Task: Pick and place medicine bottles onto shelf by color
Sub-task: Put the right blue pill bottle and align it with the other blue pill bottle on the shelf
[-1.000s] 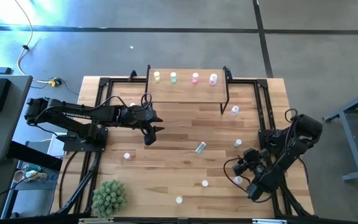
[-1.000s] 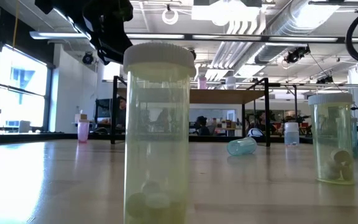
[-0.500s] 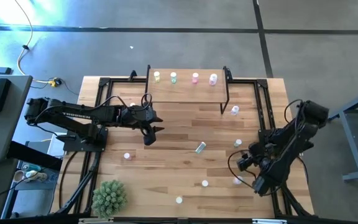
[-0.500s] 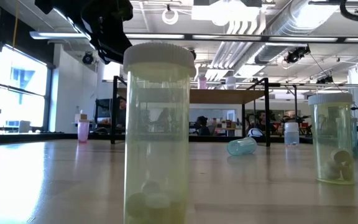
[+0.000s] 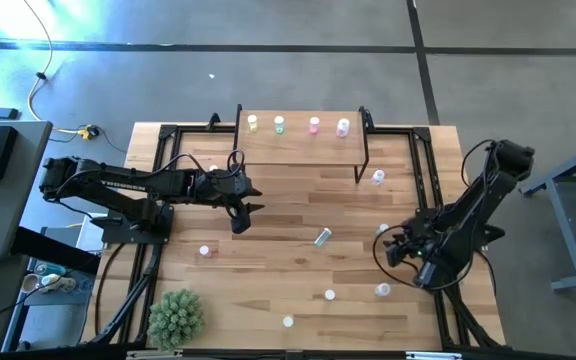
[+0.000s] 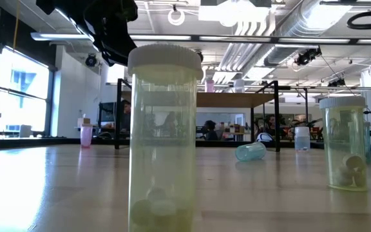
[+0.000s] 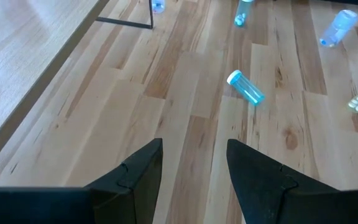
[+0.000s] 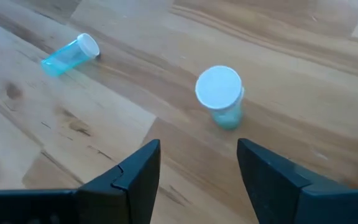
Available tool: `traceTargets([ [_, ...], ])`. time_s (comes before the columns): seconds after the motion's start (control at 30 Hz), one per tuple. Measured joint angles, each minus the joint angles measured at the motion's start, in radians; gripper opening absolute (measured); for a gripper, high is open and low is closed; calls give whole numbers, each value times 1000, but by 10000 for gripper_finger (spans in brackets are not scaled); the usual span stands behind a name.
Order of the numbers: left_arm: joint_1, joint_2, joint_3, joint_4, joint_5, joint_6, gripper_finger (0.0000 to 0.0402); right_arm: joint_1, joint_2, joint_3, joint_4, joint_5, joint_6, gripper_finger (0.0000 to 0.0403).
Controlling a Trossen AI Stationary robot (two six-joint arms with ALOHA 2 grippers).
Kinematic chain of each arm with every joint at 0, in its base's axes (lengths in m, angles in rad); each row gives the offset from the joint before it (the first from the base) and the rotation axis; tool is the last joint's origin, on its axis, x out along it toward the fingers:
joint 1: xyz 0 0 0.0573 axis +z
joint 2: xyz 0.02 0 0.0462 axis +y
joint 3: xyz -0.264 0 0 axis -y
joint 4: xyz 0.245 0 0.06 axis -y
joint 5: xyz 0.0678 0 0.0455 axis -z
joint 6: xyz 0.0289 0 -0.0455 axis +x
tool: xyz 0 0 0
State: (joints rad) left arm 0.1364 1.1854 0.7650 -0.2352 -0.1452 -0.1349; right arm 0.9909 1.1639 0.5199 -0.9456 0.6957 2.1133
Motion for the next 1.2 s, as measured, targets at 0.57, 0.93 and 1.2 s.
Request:
traceTargets([
  [0.57, 0, 0, 0, 0, 0, -10, 170, -172, 87, -1, 39, -100, -208, 275],
  [0.93, 0, 0, 0, 0, 0, 7, 170, -212, 160, -1, 49, -57, -210, 275],
  [1.2, 0, 0, 0, 1, 0, 8, 170, -212, 240, -1, 97, -44, -211, 233],
])
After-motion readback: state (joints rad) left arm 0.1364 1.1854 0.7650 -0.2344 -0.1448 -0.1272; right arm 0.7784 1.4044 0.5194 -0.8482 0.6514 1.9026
